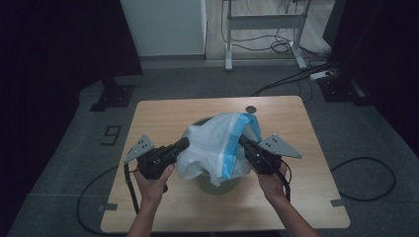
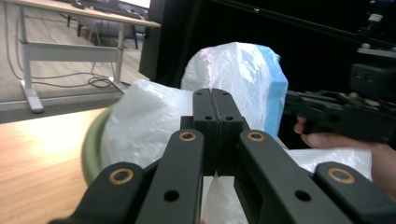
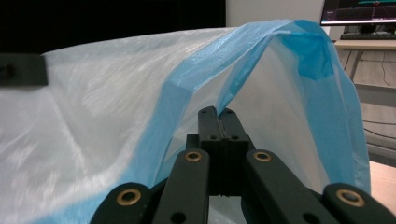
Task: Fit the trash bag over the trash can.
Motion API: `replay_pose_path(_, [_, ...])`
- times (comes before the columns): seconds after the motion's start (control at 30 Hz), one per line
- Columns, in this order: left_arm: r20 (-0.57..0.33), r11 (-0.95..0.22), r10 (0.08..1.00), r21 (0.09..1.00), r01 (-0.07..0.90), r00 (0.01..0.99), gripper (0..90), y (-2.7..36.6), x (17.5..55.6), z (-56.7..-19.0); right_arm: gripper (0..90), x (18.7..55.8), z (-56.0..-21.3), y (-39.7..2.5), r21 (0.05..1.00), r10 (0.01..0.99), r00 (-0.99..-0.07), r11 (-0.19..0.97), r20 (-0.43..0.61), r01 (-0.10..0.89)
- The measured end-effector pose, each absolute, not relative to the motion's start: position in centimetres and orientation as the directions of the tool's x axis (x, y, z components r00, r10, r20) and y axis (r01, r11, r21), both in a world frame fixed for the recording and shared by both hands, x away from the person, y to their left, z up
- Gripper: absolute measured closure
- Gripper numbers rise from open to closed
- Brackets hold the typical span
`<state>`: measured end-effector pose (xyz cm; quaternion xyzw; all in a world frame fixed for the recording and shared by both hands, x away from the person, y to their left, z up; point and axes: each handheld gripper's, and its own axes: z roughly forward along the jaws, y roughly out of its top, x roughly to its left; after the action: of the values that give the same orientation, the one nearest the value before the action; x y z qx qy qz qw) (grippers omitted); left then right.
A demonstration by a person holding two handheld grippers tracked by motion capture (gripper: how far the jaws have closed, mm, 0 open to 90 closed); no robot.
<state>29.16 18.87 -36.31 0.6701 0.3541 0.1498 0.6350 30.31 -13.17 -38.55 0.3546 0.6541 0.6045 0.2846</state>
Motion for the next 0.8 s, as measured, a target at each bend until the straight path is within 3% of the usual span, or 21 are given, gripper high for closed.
replay_pose_path(0.4, [-0.325,0.171,0.692,0.941,0.291,0.645,89.9,19.9,31.9,-36.1,89.0,29.7,-38.5,-17.0,0.993,0.821,-0.568,0.016,0.052,0.114])
replay_pose_path(0.8, [-0.325,0.187,0.696,0.943,0.275,0.64,89.9,19.0,35.3,-34.9,89.0,32.7,-35.2,-18.3,0.997,0.864,-0.503,0.026,0.017,0.078])
